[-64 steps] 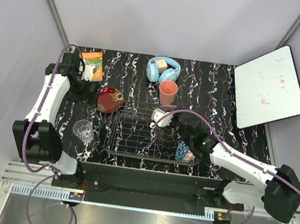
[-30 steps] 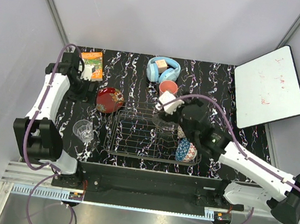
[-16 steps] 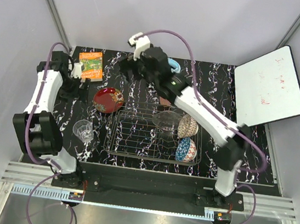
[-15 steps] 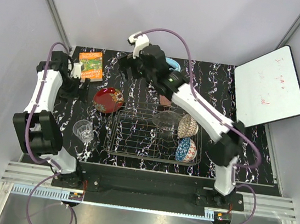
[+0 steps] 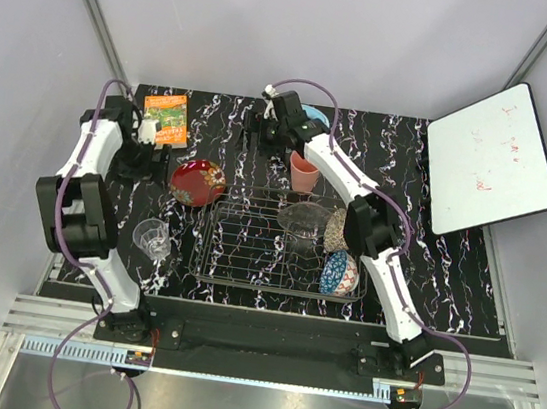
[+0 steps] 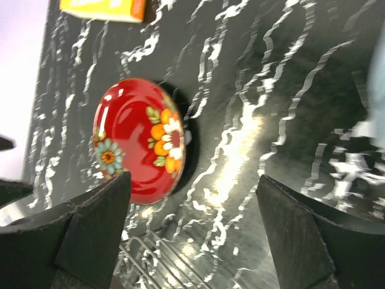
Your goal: Load the mixed dishes into the dish rack
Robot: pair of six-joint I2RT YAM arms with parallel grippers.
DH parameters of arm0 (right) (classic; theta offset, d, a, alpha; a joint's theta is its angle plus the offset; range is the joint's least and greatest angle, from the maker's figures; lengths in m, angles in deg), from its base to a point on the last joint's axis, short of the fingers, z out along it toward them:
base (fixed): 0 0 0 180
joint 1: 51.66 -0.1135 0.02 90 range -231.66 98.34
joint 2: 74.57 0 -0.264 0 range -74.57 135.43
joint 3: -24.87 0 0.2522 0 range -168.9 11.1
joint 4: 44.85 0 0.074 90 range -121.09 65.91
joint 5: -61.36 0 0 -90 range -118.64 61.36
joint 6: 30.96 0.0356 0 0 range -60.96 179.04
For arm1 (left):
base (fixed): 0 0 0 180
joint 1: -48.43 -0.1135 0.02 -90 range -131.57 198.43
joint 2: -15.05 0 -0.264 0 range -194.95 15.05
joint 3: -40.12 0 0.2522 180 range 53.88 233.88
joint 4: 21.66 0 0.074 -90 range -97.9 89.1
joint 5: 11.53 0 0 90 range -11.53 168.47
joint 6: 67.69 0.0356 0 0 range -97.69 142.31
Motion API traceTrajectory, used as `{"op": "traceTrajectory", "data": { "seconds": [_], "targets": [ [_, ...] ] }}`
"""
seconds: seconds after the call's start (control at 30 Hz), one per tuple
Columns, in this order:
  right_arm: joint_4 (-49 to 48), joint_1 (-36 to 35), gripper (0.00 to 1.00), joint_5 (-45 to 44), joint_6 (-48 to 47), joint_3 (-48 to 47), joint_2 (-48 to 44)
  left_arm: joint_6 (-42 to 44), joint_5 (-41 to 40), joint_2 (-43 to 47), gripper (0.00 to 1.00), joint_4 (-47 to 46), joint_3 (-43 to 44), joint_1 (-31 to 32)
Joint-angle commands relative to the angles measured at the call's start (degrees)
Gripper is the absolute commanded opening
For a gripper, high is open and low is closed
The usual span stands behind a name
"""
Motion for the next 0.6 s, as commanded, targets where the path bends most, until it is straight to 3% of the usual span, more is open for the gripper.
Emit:
{"op": "traceTrajectory", "data": {
  "seconds": [0.0, 0.33, 0.57],
  "targets": [
    [-0.3, -1.3, 0.89, 7.0, 4.1, -4.9, 1.5, -0.4, 4.2, -3.5, 0.99, -2.5, 5.1, -0.2],
    [-0.2, -2.0, 0.88, 7.3, 4.4, -4.8, 5.3, -3.0, 10.3, -18.0, 0.99, 0.4, 15.3, -0.2],
    [-0.1, -2.7, 0.87, 6.3, 4.2, -4.8, 6.8, -4.4, 15.3, -22.1, 0.99, 0.6, 18.3, -0.1]
  ]
}}
